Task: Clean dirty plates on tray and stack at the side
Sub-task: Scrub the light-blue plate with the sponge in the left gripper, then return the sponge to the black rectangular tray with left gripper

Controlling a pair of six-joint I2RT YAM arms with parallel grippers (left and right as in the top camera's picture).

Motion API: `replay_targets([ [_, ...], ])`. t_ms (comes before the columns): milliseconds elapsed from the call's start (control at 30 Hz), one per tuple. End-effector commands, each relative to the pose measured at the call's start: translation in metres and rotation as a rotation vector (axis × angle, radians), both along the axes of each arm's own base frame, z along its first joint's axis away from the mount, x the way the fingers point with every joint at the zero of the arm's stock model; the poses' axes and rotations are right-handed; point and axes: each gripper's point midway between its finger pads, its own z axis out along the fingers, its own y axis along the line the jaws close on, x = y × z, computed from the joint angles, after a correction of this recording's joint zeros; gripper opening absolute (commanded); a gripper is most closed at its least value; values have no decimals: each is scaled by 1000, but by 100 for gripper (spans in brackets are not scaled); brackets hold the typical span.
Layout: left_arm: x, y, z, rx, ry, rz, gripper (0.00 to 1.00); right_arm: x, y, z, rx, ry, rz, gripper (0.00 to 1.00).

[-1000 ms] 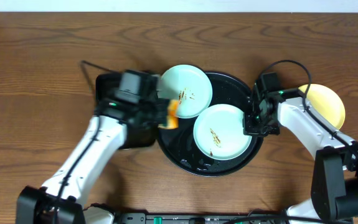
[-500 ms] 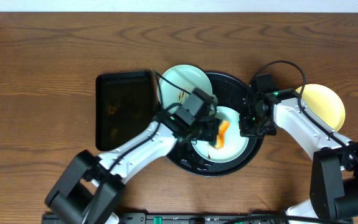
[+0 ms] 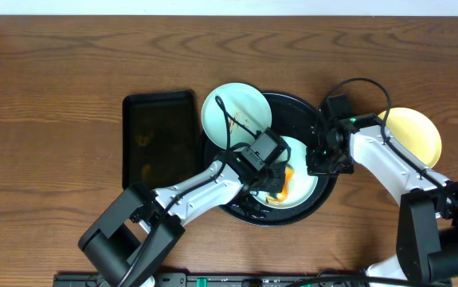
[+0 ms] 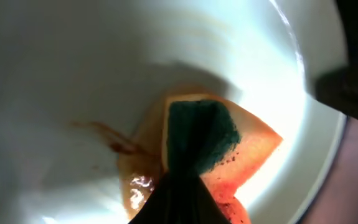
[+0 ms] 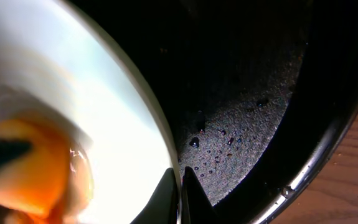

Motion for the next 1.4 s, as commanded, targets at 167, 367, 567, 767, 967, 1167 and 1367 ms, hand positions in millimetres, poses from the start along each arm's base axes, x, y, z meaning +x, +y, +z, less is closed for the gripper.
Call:
replay_targets([
  [167,45,59,-15,209,-120,167,8,-5,1,2,-4,15,-1,1],
  [367,52,68,-1,200,-140,186,8,-4,0,2,-11,14,-2,1],
  [567,60,73,35,178,-231,195,8,-4,0,2,-11,13,-2,10],
  [767,56,98,78,201,-308,209,8,-1,1,2,-7,-1,-2,34],
  [967,58,151,76,327,-268,310,8,3,2,2,-3,-14,-2,40],
  [1167,72,206,72,384,-220,459,8,6,5,2,10,-30,1,39],
  [1367,85,259,70,407,-183,614,8,7,9,-4,35,-43,-17,33],
])
